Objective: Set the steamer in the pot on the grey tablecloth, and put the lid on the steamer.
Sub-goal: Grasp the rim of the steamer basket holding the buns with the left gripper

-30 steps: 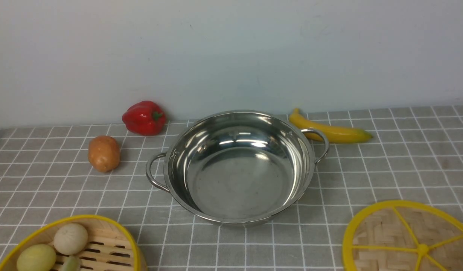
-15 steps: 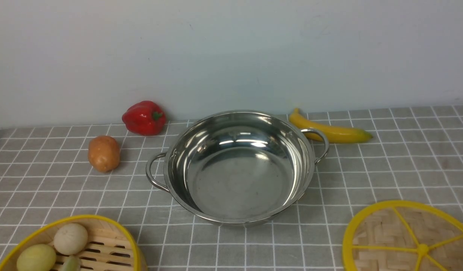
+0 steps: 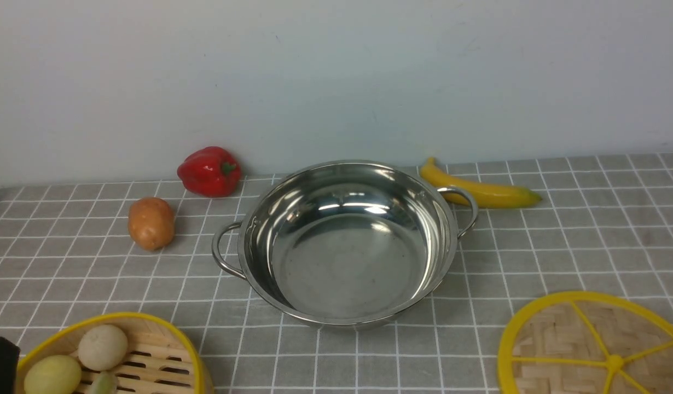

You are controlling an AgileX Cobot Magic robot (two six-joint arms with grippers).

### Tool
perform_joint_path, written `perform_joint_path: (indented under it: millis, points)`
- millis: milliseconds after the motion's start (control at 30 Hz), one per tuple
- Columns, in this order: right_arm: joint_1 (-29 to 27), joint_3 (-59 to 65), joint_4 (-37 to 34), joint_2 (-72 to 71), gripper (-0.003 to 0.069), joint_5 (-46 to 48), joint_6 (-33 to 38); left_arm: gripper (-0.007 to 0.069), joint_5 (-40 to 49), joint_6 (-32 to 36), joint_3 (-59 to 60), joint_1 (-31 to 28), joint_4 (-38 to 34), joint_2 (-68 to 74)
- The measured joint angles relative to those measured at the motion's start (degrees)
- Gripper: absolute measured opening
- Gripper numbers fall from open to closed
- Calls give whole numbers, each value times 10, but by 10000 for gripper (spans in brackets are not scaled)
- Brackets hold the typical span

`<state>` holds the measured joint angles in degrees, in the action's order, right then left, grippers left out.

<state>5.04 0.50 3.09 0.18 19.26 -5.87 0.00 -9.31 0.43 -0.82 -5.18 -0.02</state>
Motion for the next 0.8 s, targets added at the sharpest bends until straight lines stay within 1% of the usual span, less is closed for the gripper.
perform_joint_path:
  millis: [67, 133, 233, 267, 300, 333, 400, 433, 533, 567, 600, 767, 800]
  points:
    - [0, 0, 0, 0, 243, 0, 0, 347, -27, -8, 0, 0, -2, 0]
    - [0, 0, 0, 0, 243, 0, 0, 347, -49, -46, 0, 0, -8, 0]
    - [0, 0, 0, 0, 243, 0, 0, 347, -45, -87, -4, 0, -11, 0]
    - [0, 0, 0, 0, 243, 0, 0, 347, -44, -87, -4, 0, -11, 0]
    - [0, 0, 0, 0, 243, 0, 0, 347, -28, -109, -21, 0, -11, 0]
    - [0, 0, 0, 0, 243, 0, 0, 347, -16, -112, -33, 0, -11, 0]
    - [0, 0, 0, 0, 243, 0, 0, 347, 33, -117, -73, 0, -6, -1]
    - [0, 0, 0, 0, 243, 0, 0, 347, 39, -117, -82, 0, -5, -1]
    - [0, 0, 0, 0, 243, 0, 0, 347, 151, -96, -153, 0, -4, -1]
    - [0, 0, 0, 0, 243, 0, 0, 347, 151, -93, -157, 0, -4, -1]
    - [0, 0, 0, 0, 243, 0, 0, 347, 217, -67, -192, 0, -4, -2]
    - [0, 0, 0, 0, 243, 0, 0, 347, 401, 33, -256, 0, -21, -3]
    - [0, 0, 0, 0, 243, 0, 0, 347, 422, 40, -261, 0, -26, -3]
